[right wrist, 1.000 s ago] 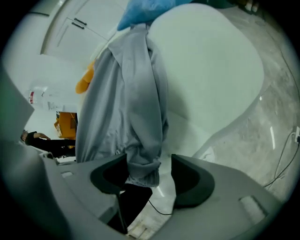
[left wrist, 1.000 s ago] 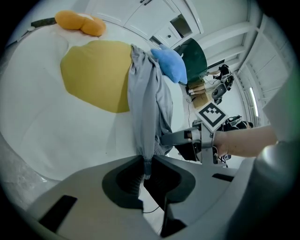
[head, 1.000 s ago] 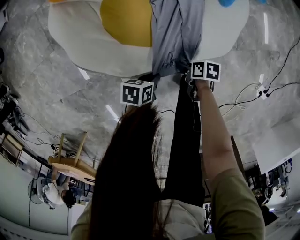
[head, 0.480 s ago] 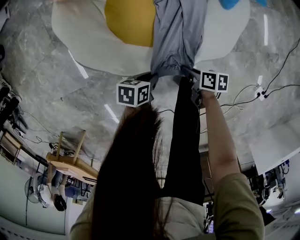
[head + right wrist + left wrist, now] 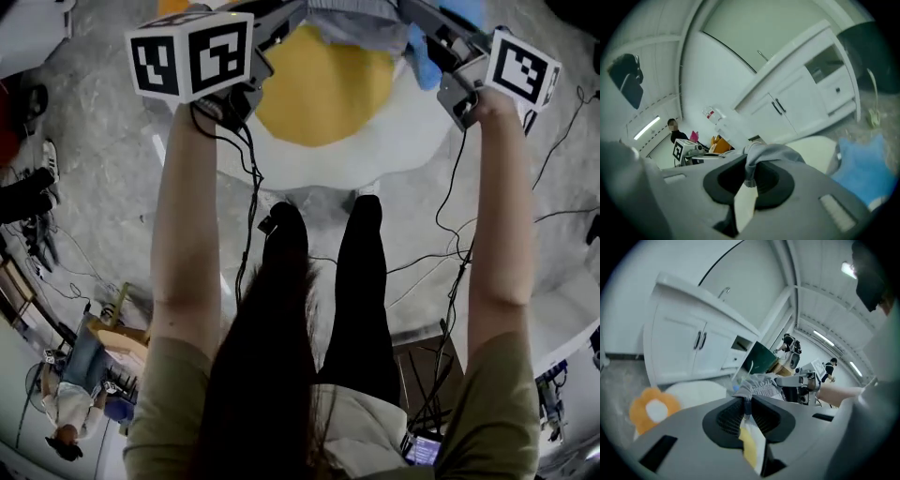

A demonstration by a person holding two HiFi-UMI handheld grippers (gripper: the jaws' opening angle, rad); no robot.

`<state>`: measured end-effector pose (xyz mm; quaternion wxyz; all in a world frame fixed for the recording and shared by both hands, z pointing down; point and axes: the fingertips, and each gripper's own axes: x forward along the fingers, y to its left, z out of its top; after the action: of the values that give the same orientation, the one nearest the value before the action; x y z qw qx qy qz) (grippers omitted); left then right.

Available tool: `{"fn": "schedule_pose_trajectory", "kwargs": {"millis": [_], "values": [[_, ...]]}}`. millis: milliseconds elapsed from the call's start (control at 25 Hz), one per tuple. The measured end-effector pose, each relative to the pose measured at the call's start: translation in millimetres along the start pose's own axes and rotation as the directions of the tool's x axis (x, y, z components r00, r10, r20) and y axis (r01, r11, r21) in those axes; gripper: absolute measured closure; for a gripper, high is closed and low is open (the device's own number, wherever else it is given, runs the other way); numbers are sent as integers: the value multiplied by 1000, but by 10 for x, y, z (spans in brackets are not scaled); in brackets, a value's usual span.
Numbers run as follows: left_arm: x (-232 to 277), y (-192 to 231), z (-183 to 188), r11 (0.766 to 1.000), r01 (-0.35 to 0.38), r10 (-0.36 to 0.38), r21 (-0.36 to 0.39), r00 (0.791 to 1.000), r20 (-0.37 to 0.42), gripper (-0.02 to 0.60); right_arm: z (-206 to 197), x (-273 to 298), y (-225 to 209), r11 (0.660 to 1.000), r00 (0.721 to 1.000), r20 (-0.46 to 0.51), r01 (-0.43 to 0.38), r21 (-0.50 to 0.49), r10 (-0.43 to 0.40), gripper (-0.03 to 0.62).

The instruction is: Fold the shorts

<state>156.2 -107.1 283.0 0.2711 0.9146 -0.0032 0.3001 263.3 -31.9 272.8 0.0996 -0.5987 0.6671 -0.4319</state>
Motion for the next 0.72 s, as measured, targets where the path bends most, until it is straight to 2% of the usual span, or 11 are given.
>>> {"fn": "schedule_pose_trajectory", "kwargs": {"millis": [80, 160, 240, 320, 400, 480, 600, 720], "values": [[-214, -108, 649, 996, -39, 34, 82, 998, 51, 526, 562, -46, 289, 1000, 997, 72, -26, -14, 27, 560], [-397, -205, 968, 990, -60, 52, 127, 996, 72, 526, 827, -102, 504, 998, 992, 113, -62, -19, 64, 560], [-481, -231, 966, 989, -61, 53, 135, 997, 60, 526, 808, -117, 575, 996, 989, 113, -89, -17, 91, 560], [-467, -193, 724, 991, -60, 58, 118, 998, 25, 526, 571, -86, 512, 996, 993, 74, -94, -1, 93, 560], [-379, -143, 296, 993, -71, 74, 90, 997, -28, 526, 168, -49, 363, 997, 997, 10, -78, 21, 78, 560], [-250, -77, -304, 995, -88, 91, 42, 992, -92, 526, -367, 7, 181, 997, 996, -58, -69, 36, 71, 560], [-46, 55, -1481, 990, -107, 87, -90, 976, -200, 526, -1436, 109, -185, 992, 986, -164, -17, 123, 37, 560], [44, 41, -2673, 968, -129, 57, -215, 948, -312, 526, -2600, 76, -442, 968, 957, -291, 63, 243, 10, 560]]}}
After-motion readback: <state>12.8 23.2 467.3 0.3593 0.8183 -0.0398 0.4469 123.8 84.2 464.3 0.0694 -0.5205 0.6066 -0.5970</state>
